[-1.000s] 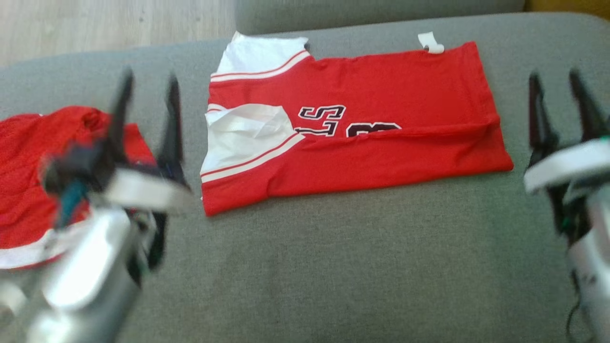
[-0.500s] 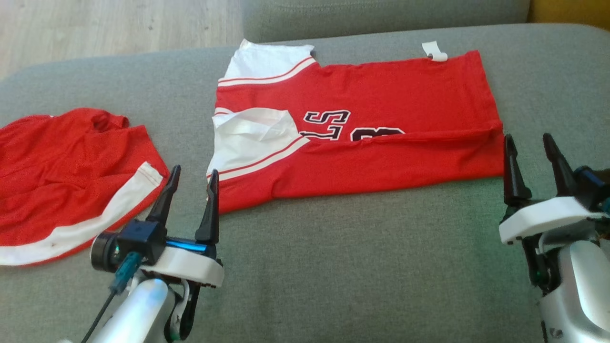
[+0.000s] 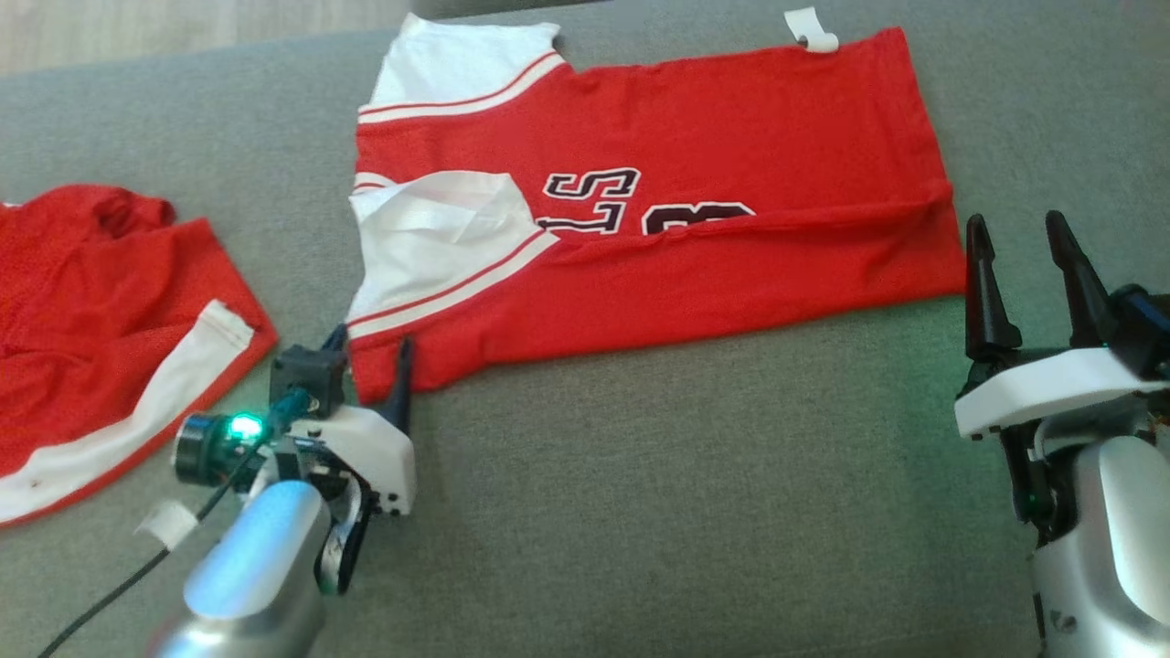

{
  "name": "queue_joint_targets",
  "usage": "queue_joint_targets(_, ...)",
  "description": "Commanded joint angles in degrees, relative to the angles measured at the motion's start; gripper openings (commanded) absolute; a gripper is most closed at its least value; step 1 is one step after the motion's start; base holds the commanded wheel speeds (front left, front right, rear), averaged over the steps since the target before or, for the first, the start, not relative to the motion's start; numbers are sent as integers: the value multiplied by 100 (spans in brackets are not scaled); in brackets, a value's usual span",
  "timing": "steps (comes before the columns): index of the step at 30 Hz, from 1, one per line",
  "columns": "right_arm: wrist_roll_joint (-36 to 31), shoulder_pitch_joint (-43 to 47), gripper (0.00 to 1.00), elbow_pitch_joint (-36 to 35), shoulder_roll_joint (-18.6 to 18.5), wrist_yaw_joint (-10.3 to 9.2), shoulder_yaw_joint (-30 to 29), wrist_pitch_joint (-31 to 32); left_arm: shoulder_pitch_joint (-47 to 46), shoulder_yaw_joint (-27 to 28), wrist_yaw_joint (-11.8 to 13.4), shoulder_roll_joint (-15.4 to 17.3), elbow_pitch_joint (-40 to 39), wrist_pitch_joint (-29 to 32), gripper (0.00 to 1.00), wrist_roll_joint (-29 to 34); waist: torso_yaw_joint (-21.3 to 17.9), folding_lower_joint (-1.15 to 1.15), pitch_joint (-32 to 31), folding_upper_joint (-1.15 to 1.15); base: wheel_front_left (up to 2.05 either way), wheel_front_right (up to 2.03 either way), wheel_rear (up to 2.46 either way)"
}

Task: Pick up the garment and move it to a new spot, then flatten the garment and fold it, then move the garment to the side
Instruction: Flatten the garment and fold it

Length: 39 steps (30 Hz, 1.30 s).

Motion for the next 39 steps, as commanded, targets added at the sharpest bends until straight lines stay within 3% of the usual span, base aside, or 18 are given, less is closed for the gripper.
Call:
queue_joint_targets(1, -52, -225, 100, -256, 25, 42, 134, 1, -312, 160, 162, 161, 66, 179, 100, 101, -91, -1, 79, 0, 0, 0, 0)
queue_joint_targets(3, -52, -241, 100, -282, 40, 42, 152, 0, -371, 71, 147, 161, 210, 375, 100, 136, -125, -1, 105, 0, 0, 0, 0)
queue_joint_targets(11, -71, -286, 100, -301, 71, 42, 102, -8, -390, -109, -315, 92, 330, 858, 100, -89, -176, -1, 141, 0, 0, 0, 0)
queue_joint_targets(12, -96, -295, 100, -291, 71, 42, 80, -5, -392, -121, -369, 92, 319, 895, 66, -118, -176, -1, 140, 0, 0, 0, 0)
queue_joint_targets(13, -132, -307, 100, -278, 70, 42, 58, -2, -396, -112, -404, 89, 289, 889, 0, -151, -172, -1, 136, 0, 0, 0, 0)
queue_joint_targets(16, -253, -347, 100, -205, 80, 42, -21, 55, -418, -51, -431, 113, 171, 718, 0, -195, -142, -1, 111, 0, 0, 0, 0)
queue_joint_targets(21, -583, -454, 100, 78, 145, 42, -349, 422, -476, 20, -246, 205, -92, 279, 0, -55, -50, -1, 42, 0, 0, 0, 0)
queue_joint_targets(31, -1244, -980, 100, 1064, 363, 42, -948, 1499, -550, -209, -24, 341, -897, 130, 0, 333, 175, -1, 75, 0, 0, 0, 0)
queue_joint_targets(39, -1499, -1334, 100, 1844, 408, 42, -1366, 1824, -539, -318, -9, 353, -1281, 138, 0, 381, 306, -1, 163, 0, 0, 0, 0)
